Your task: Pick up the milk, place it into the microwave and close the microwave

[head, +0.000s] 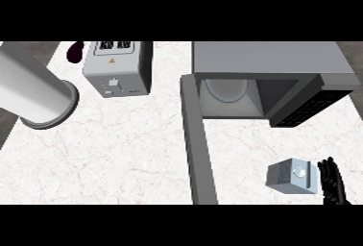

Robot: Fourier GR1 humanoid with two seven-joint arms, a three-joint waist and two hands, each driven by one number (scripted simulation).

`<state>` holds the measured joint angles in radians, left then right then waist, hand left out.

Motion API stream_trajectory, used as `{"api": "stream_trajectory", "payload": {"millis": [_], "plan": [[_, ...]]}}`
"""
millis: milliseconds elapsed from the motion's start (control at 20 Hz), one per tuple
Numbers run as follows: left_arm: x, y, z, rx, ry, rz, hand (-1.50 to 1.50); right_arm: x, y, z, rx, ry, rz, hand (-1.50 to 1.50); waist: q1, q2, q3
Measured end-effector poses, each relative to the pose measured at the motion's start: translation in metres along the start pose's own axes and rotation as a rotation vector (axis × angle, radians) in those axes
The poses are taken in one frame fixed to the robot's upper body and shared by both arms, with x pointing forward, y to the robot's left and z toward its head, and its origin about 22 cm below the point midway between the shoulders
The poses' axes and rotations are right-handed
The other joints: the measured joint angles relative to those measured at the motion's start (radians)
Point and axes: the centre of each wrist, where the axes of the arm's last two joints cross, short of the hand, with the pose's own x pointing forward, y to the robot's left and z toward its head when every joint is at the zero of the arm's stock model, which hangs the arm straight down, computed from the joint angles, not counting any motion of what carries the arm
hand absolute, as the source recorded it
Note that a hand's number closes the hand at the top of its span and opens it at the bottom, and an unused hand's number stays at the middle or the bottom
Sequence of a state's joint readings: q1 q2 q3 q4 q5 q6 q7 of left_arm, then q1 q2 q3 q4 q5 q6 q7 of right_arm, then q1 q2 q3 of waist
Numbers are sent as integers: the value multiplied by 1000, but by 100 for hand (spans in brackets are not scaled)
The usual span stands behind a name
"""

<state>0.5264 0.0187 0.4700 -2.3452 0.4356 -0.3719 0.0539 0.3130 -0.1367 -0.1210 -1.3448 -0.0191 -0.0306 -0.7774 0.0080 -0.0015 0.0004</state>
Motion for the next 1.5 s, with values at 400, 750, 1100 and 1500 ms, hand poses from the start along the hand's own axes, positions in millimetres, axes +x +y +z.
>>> {"api": "stream_trajectory", "payload": {"millis": [400, 750, 1100, 1500], "plan": [[3, 3, -2, 6, 18, -4, -150, -29, 2, -12, -10, 1, 40, -150, 1, 0, 0], [4, 6, -2, 4, 11, -9, -150, -56, 10, -20, 23, 8, 34, 150, 3, 1, 0], [2, 5, 0, 4, 3, 11, -150, -60, 14, -38, 70, -68, 57, 150, 3, -1, -1], [1, 7, 3, -15, -1, 11, -150, -58, 38, -102, 140, -102, 16, 150, 19, 3, 0]]}}
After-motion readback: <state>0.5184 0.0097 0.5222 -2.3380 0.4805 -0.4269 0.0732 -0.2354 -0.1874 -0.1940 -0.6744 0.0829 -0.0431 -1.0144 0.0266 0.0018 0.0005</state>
